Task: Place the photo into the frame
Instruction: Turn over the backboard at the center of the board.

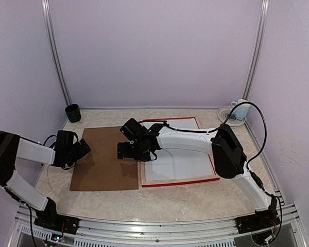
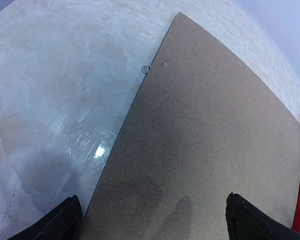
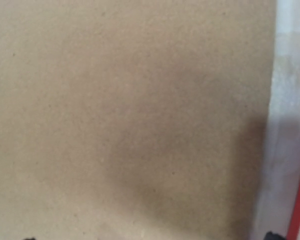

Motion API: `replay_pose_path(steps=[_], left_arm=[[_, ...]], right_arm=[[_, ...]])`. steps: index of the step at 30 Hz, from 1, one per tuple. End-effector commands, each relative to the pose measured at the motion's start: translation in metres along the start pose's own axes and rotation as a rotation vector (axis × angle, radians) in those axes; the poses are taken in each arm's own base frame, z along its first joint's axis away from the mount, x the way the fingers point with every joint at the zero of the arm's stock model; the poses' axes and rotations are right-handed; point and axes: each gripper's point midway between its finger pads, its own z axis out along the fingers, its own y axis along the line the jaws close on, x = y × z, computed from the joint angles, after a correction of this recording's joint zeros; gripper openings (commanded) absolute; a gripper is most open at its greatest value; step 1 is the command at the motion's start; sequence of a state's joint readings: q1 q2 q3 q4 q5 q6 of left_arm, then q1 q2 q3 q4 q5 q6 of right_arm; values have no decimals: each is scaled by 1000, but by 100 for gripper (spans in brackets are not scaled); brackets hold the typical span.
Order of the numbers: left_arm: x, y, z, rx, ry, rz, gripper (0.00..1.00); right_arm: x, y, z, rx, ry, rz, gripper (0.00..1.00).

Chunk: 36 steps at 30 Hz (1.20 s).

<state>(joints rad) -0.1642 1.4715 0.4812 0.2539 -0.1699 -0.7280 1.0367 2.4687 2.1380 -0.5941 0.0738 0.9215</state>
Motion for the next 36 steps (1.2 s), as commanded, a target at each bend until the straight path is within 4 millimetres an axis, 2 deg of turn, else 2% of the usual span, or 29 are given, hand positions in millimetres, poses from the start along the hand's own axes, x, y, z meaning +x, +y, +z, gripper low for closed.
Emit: replay_pose_path(steps=[1, 6, 10, 17, 25, 32, 36], left_arm=[[-3, 2, -2, -12, -17, -2, 99], [-3, 2, -2, -11, -16, 0, 99], [-3, 2, -2, -14, -20, 3, 99], [1, 1, 2, -5, -1, 10, 99], [9, -2, 8, 15, 37, 15, 99], [12, -4, 10, 26, 49, 7, 99], [13, -4, 9, 30, 52, 3, 99]], right_arm=[[21, -25, 22, 118, 38, 10, 99], [27, -27, 32, 117, 55, 26, 99], [25, -30, 32, 141, 46, 31, 99], [34, -15, 41, 33, 80, 26, 99], [13, 1, 15, -84, 2, 10, 99], [7, 26, 3, -220, -21, -31, 98], [-1, 33, -9, -252, -49, -51, 98]])
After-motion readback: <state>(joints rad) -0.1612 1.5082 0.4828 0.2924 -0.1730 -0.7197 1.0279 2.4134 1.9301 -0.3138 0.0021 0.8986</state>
